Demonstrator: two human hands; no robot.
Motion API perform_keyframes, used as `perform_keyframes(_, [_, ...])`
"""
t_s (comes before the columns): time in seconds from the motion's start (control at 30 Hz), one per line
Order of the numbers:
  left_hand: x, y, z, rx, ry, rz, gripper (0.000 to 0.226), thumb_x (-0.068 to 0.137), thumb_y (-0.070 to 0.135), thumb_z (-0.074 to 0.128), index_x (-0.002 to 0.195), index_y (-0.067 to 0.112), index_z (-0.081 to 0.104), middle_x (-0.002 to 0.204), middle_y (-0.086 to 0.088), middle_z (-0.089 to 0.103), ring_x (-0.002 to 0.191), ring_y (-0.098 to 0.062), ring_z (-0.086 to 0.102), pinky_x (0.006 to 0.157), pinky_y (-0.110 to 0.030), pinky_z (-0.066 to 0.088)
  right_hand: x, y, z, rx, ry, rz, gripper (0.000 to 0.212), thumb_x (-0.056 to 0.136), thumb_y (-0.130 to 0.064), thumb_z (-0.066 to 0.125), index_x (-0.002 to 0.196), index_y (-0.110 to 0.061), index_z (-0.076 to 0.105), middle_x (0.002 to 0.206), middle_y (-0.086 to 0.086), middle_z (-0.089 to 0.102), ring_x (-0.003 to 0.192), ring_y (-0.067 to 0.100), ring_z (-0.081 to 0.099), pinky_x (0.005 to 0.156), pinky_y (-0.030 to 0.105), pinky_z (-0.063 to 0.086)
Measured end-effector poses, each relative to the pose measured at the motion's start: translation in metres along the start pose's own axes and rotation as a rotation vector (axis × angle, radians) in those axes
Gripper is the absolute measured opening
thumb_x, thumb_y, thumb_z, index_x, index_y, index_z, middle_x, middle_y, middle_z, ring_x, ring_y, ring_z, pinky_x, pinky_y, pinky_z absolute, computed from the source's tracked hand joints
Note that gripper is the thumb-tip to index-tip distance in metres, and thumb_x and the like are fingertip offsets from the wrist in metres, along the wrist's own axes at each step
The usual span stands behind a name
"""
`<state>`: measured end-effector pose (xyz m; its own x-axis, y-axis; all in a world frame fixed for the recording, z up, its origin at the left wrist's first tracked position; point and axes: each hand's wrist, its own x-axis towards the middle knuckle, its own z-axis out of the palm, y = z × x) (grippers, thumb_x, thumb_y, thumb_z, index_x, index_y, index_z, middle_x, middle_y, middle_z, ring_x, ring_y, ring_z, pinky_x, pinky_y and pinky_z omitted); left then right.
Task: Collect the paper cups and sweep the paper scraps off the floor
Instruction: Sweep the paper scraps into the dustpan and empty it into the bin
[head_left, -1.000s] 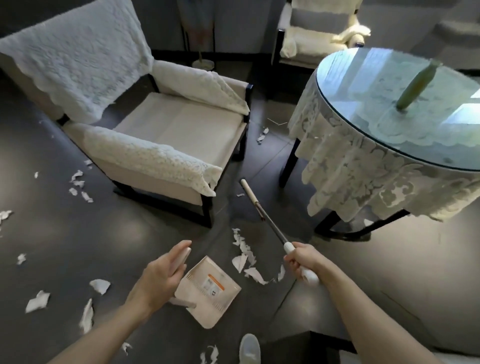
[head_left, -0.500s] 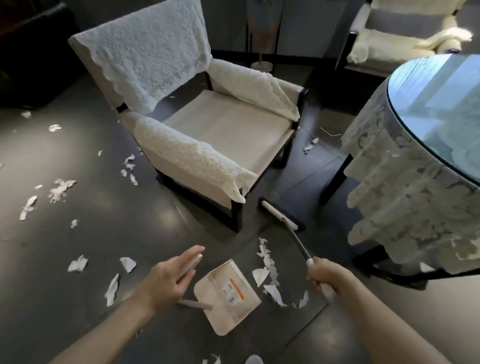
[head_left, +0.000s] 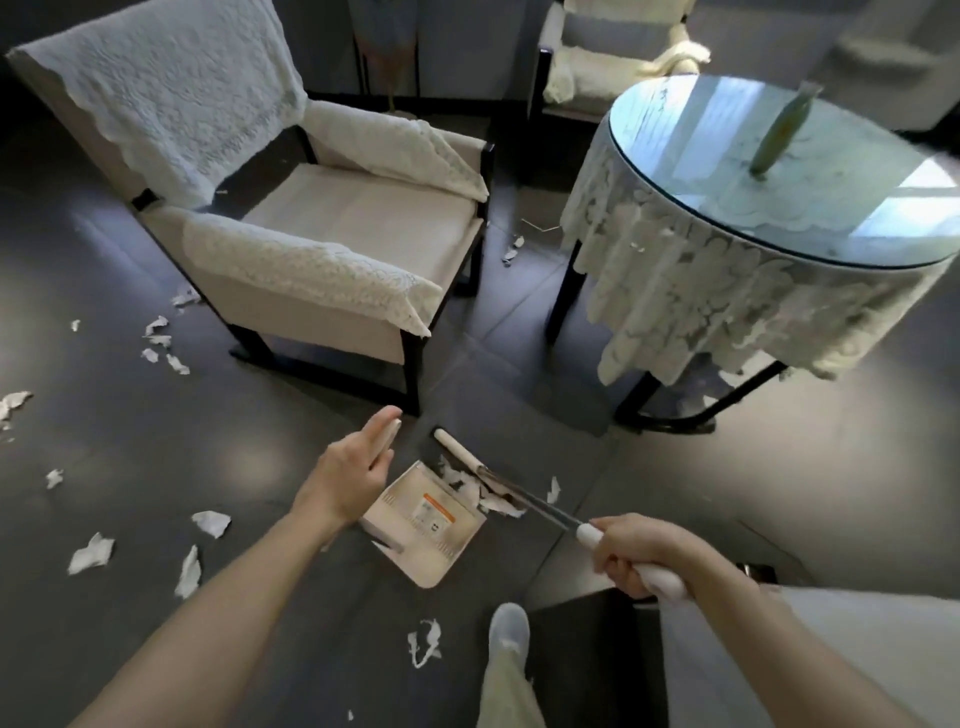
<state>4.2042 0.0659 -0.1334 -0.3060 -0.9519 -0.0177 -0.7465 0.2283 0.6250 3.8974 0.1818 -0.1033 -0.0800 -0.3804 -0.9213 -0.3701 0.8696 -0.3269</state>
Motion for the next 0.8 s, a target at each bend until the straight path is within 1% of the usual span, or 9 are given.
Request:
perform_keyframes(0.1, [-0.043,-0.003,-0.014,-0.006,0.051,0.039,0.051,0.089,0.009,0.060,0.136,0.023,0.047,0.094,-0.015,0.068,0.082,-0.035,0.065,0.070,-0.034,0.045,-0.032,0.018,0.008,0.230,-0.021,0.004,0.043,0.089,0.005,0.044,0.120,-0.026,0.044,0.057,0.003,0.039,0.037,0.004,0.036,0.033,0.015,0.032])
perform_keyframes(0.2, [-0.082,-0.007,-0.031,-0.026,0.089,0.045,0.048,0.086,0.003,0.063,0.130,0.017,0.053,0.094,-0.015,0.070,0.084,-0.035,0.066,0.072,-0.033,0.046,-0.046,0.030,0.018,0.238,0.037,-0.023,0.035,0.090,0.006,0.042,0.113,-0.019,0.049,0.056,0.004,0.039,0.036,0.004,0.035,0.032,0.014,0.031])
perform_keyframes(0.3, [-0.115,-0.011,-0.047,-0.057,0.087,-0.003,0.048,0.085,0.002,0.064,0.129,0.019,0.054,0.094,-0.014,0.071,0.087,-0.032,0.068,0.078,-0.038,0.051,-0.036,0.041,0.026,0.204,0.149,-0.041,0.028,0.090,0.004,0.044,0.111,-0.012,0.053,0.055,0.004,0.044,0.038,0.007,0.038,0.035,0.016,0.034])
perform_keyframes(0.47, [-0.171,-0.023,-0.066,-0.034,0.110,-0.055,0.051,0.082,-0.001,0.068,0.128,0.018,0.057,0.105,-0.006,0.071,0.100,-0.022,0.067,0.086,-0.027,0.048,0.002,0.061,0.033,0.039,0.264,-0.009,0.020,0.093,-0.006,0.042,0.110,-0.001,0.052,0.060,0.010,0.052,0.048,0.017,0.046,0.048,0.029,0.038])
perform_keyframes(0.53, [-0.194,-0.029,-0.072,-0.041,0.134,-0.067,0.052,0.081,-0.003,0.068,0.123,0.026,0.059,0.103,-0.004,0.072,0.096,-0.020,0.069,0.087,-0.027,0.049,0.013,0.070,0.034,0.013,0.256,0.027,0.020,0.093,-0.006,0.044,0.109,0.001,0.052,0.062,0.012,0.053,0.053,0.021,0.050,0.050,0.031,0.039])
perform_keyframes(0.6, [-0.218,-0.035,-0.076,-0.063,0.156,-0.099,0.056,0.081,-0.004,0.069,0.120,0.034,0.054,0.098,-0.006,0.073,0.091,-0.021,0.070,0.084,-0.034,0.053,0.018,0.070,0.037,0.021,0.218,0.068,0.016,0.092,-0.004,0.044,0.099,0.003,0.056,0.055,0.011,0.051,0.049,0.020,0.048,0.047,0.030,0.039])
perform_keyframes(0.67, [-0.240,-0.044,-0.079,-0.068,0.170,-0.111,0.053,0.081,-0.004,0.069,0.122,0.027,0.057,0.098,-0.010,0.073,0.090,-0.024,0.071,0.084,-0.040,0.054,0.019,0.065,0.049,-0.016,0.185,0.057,0.015,0.087,0.001,0.045,0.080,0.001,0.058,0.049,0.009,0.049,0.042,0.019,0.046,0.043,0.026,0.037])
perform_keyframes(0.73, [-0.261,-0.054,-0.081,-0.052,0.178,-0.106,0.050,0.081,-0.004,0.069,0.124,0.021,0.060,0.101,-0.009,0.073,0.093,-0.024,0.070,0.086,-0.036,0.051,0.019,0.058,0.068,-0.058,0.153,0.006,0.017,0.080,0.006,0.047,0.067,0.000,0.058,0.056,0.012,0.051,0.045,0.021,0.047,0.045,0.025,0.036])
perform_keyframes(0.8, [-0.284,-0.061,-0.080,-0.034,0.186,-0.095,0.051,0.080,-0.004,0.070,0.125,0.019,0.059,0.105,0.001,0.071,0.097,-0.017,0.067,0.086,-0.024,0.047,0.016,0.050,0.091,-0.097,0.119,-0.004,0.016,0.078,0.007,0.048,0.071,-0.001,0.060,0.071,0.013,0.051,0.054,0.021,0.047,0.044,0.023,0.038])
